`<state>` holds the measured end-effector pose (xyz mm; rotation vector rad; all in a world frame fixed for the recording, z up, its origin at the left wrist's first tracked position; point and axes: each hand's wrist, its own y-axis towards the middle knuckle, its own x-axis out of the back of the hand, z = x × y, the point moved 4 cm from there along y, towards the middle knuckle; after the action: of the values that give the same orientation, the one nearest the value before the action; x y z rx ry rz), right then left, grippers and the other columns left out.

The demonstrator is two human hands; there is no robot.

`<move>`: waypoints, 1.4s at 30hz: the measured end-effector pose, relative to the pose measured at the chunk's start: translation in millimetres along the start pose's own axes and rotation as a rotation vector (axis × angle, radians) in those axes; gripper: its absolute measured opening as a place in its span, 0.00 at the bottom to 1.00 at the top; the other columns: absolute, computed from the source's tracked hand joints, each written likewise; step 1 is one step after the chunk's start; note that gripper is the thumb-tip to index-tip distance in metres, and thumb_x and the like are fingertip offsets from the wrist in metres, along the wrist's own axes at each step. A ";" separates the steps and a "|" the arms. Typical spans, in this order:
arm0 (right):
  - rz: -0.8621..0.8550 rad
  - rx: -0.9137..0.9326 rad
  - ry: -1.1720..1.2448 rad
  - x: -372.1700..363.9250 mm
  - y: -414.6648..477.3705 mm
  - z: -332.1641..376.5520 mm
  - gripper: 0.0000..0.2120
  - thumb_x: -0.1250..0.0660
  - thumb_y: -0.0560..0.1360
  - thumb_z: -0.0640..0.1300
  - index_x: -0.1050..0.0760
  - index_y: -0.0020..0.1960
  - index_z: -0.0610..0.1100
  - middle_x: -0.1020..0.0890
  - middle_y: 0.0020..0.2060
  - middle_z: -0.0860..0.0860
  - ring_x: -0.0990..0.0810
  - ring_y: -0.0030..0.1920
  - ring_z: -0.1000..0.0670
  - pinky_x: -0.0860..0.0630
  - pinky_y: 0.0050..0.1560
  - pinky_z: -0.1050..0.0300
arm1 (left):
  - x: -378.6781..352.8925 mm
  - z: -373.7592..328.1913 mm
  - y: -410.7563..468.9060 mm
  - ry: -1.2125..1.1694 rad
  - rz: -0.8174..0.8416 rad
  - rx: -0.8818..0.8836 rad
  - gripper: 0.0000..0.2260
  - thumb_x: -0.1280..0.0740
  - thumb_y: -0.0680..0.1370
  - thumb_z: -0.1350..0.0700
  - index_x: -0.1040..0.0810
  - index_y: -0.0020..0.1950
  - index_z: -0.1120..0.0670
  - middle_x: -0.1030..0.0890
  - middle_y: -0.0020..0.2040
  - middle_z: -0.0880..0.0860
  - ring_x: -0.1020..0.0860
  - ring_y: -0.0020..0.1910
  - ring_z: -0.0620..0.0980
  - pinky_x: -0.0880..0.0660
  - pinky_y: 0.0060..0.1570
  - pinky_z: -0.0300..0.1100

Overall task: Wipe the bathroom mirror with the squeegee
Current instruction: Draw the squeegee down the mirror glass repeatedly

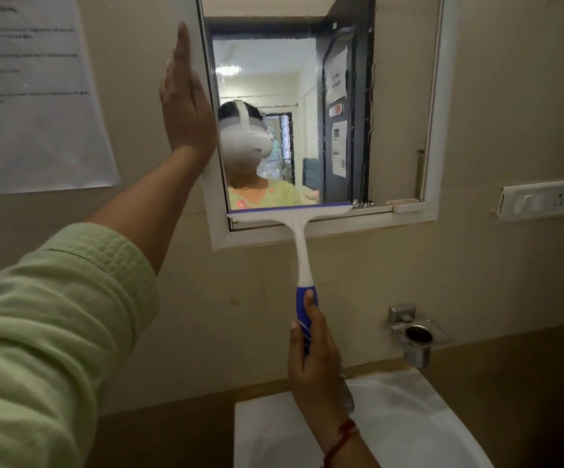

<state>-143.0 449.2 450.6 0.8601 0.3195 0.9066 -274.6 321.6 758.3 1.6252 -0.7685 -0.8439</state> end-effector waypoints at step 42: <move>-0.342 0.474 0.054 91.6 303.8 161.0 0.15 0.42 0.79 0.43 0.37 0.64 0.42 0.26 0.43 0.55 0.26 0.30 0.63 0.31 0.29 0.75 | -0.9 3.7 -1.1 0.052 0.048 0.036 0.21 0.48 0.81 0.62 0.44 0.74 0.51 0.34 0.72 0.53 0.35 0.71 0.54 0.39 0.67 0.42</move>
<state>-164.2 536.8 794.8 1.1717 0.7243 0.5389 -278.1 320.7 756.8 1.6478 -0.7865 -0.7545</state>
